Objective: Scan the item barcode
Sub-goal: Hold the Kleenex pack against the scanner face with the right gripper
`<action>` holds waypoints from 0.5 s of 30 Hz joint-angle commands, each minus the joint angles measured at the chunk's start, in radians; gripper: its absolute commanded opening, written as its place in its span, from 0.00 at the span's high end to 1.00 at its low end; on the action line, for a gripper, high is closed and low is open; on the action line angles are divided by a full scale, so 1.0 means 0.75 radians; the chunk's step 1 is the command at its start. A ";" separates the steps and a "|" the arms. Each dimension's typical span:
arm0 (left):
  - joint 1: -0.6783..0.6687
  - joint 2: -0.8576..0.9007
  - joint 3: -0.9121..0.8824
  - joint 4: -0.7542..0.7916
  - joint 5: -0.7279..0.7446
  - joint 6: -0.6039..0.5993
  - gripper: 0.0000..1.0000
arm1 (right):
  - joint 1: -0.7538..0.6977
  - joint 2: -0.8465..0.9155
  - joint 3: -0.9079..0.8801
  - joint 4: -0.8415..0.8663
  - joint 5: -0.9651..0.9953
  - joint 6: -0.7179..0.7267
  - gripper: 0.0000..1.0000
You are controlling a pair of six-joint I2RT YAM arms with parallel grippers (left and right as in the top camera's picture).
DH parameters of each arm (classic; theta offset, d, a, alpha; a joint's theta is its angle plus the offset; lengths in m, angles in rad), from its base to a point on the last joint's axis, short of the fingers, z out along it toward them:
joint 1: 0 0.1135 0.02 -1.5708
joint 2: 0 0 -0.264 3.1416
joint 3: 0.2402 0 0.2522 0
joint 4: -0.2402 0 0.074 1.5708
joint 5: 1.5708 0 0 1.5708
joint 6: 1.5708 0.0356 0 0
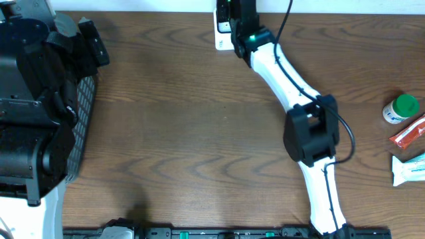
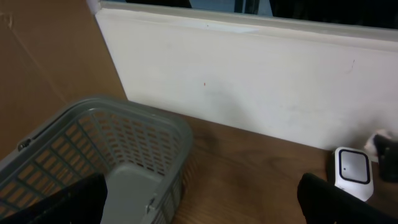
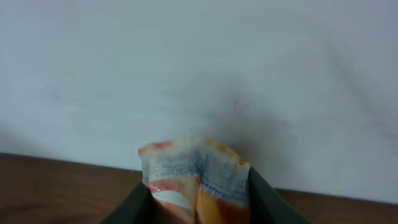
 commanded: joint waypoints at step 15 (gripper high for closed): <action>0.006 -0.005 -0.004 -0.003 -0.005 -0.011 0.02 | -0.008 0.233 -0.018 0.112 0.039 -0.076 0.64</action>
